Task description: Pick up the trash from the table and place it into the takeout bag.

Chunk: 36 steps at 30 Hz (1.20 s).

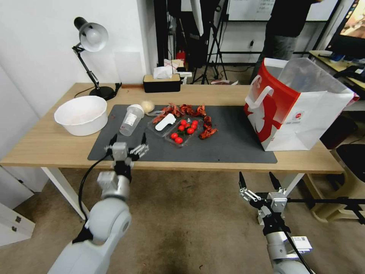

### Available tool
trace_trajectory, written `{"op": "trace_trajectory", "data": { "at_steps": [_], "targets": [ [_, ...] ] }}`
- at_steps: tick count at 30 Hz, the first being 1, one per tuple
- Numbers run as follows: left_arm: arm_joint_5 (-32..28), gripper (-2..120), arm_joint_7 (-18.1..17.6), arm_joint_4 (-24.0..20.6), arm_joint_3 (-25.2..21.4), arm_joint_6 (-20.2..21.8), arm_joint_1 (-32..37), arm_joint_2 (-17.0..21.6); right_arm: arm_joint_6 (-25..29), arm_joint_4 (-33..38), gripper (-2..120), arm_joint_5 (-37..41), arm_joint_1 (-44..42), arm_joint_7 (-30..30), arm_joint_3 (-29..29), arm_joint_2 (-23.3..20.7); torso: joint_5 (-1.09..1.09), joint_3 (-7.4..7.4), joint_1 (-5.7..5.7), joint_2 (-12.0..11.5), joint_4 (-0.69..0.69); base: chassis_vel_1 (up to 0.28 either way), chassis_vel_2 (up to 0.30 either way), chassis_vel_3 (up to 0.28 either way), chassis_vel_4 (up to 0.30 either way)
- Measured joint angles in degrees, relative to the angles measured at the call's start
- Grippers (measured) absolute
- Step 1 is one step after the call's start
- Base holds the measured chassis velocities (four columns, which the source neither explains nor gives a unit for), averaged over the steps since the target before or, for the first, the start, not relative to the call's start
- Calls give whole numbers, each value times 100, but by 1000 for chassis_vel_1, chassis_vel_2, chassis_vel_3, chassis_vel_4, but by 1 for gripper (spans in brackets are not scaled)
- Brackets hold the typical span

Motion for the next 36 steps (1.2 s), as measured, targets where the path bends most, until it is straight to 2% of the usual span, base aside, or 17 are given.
{"op": "trace_trajectory", "data": {
  "at_steps": [15,22,27,32,35,36],
  "targets": [
    [232,100,368,-177,-382,-402,801,-185,6,14,100,1,-6,-2,-12,-9,0,0,0,0,0,0,0,0,0],
    [340,100,534,-601,-649,-533,1530,-277,13,44,100,12,-19,-5,-8,-26,1,0,0,0,1,0,0,0,0],
    [424,100,588,-613,-674,-613,1720,-312,17,68,100,36,-17,-8,17,-56,0,0,0,0,0,0,0,0,0],
    [336,100,652,-194,-646,-612,1407,-304,20,55,100,136,18,-22,37,-49,0,1,1,0,1,0,0,0,0],
    [-12,100,1075,369,-674,-642,628,-12,18,34,100,143,14,-52,37,-61,-1,1,1,0,-1,0,0,0,0],
    [-12,100,1075,369,-674,-642,628,-12,18,34,100,143,14,-52,37,-61,-1,1,1,0,-1,0,0,0,0]
  ]
}}
